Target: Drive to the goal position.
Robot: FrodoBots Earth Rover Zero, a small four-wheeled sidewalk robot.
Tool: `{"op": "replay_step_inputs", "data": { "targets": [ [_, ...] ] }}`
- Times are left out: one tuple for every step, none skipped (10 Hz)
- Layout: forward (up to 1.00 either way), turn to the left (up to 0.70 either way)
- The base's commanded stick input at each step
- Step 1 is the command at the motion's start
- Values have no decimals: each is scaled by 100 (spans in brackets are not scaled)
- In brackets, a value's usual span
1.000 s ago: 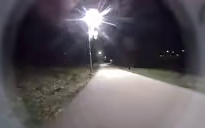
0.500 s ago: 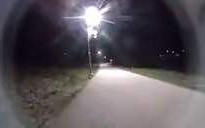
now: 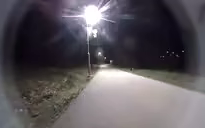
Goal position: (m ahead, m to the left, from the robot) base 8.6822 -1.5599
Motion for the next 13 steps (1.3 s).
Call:
{"op": "replay_step_inputs", "data": {
  "targets": [
    [70,0],
    [70,0],
    [70,0],
    [70,-3],
    [70,-6],
    [70,-8],
    [70,-4],
    [70,-1],
    [70,0],
    [70,0],
    [70,0],
    [70,0],
    [70,0]
  ]
}}
